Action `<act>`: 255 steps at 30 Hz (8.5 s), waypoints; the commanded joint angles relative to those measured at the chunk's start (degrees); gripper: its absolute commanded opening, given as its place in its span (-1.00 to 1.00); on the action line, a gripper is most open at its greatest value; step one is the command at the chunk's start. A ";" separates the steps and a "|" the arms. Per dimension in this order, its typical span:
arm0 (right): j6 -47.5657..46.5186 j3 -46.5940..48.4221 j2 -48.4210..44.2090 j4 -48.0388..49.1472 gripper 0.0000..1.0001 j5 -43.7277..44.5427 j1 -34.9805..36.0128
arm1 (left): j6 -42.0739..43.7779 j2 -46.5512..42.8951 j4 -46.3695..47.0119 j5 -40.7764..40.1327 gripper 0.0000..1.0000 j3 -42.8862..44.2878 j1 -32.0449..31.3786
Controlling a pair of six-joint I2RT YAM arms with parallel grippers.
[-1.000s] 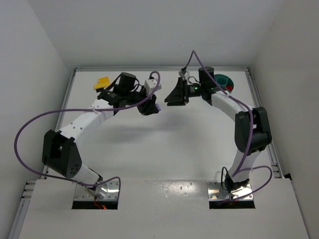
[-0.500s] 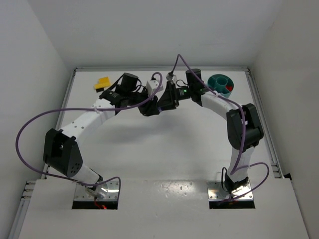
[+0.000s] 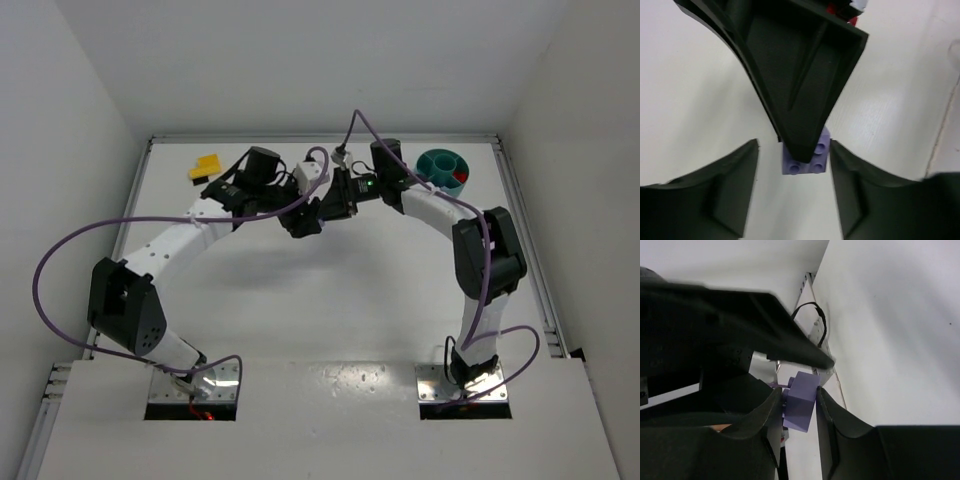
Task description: Sort the legos into containers by color
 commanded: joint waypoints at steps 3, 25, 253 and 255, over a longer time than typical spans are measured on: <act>-7.96 2.96 -0.37 -4.19 -0.73 -1.39 -2.15 | -0.11 -2.73 3.57 -4.22 0.74 0.00 0.96; -26.82 11.04 -7.23 -32.17 -0.84 39.31 -26.59 | -19.64 -9.59 14.74 -25.51 0.99 -6.16 17.66; -15.05 5.08 1.29 -10.21 0.19 5.83 -5.67 | -5.92 3.95 4.46 0.25 -0.75 0.34 2.28; -15.05 5.08 1.82 -10.20 0.19 5.83 -4.98 | -5.92 3.95 4.46 0.25 -0.75 0.34 1.75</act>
